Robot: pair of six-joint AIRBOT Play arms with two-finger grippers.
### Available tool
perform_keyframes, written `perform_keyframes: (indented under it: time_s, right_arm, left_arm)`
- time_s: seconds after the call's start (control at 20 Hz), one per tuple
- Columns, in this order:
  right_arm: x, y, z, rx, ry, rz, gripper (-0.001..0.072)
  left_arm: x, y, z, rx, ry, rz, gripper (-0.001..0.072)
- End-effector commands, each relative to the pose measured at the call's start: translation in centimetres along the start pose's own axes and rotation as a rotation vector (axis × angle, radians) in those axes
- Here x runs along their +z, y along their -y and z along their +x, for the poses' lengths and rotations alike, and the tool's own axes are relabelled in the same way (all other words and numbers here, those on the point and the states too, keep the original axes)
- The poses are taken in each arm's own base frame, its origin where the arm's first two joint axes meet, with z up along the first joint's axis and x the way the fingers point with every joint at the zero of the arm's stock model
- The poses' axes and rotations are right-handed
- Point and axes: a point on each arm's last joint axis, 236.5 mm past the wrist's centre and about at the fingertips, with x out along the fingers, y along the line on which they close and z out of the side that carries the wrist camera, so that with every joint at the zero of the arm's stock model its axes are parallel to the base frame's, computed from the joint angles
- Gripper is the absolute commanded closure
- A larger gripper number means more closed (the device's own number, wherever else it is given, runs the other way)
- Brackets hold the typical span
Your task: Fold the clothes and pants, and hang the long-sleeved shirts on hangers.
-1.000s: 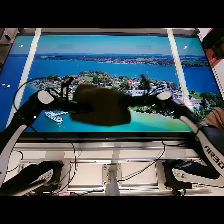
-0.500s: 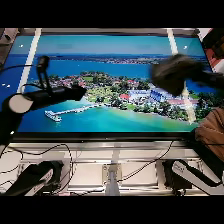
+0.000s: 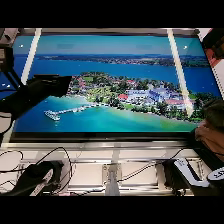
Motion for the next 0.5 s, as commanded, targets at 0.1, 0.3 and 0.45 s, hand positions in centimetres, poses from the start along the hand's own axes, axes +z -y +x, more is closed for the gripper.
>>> perform_keyframes:
  time_s: [0.1, 0.3, 0.45]
  right_arm:
    - [1.5, 14.0, -6.7, -0.457, 0.170, 0.246, 0.0668]
    - [1.3, 14.0, -6.3, -0.428, 0.169, 0.306, 0.0587]
    - [1.9, 14.0, -6.4, -0.424, 0.193, 0.300, 0.0018]
  left_arm:
    - [0.4, -0.5, -0.4, 0.023, 0.018, 0.035, 0.0118]
    - [0.4, -0.4, -0.4, 0.023, 0.018, 0.035, 0.0118]
    - [0.4, -0.4, -0.4, 0.023, 0.018, 0.035, 0.0117]
